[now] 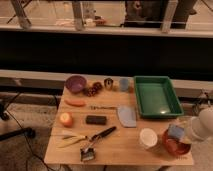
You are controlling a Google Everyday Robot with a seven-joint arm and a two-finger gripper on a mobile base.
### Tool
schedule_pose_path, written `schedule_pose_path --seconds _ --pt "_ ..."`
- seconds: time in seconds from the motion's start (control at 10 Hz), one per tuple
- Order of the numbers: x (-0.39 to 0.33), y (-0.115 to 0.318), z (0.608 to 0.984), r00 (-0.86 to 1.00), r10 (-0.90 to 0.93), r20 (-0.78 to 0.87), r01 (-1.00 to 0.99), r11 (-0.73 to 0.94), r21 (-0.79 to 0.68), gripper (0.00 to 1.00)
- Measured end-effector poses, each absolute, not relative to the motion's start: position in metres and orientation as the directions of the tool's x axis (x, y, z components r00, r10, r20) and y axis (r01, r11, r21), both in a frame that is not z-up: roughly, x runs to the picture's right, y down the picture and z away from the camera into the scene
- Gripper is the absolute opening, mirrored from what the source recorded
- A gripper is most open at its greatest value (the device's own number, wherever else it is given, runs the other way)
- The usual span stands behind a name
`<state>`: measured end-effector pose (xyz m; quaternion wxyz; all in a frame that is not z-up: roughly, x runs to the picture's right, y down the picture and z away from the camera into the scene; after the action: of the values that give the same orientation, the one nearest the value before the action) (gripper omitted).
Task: Place sponge in red bowl
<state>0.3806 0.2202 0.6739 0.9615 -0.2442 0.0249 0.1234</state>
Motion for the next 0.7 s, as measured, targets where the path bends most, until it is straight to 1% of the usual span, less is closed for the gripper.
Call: schedule_pose_path --seconds 0.3,0.6,0.7 --pt "0.3809 0.2254 0.6795 0.969 0.224 -0.109 -0.249 0.852 -0.461 0.03" --pt "0.3727 0.2189 0.6835 0.972 0.209 -0.104 -0.233 0.86 -0.455 0.03" --pt "0.3731 0.218 0.6832 0.972 0.209 -0.11 -0.237 0.859 -0.454 0.08"
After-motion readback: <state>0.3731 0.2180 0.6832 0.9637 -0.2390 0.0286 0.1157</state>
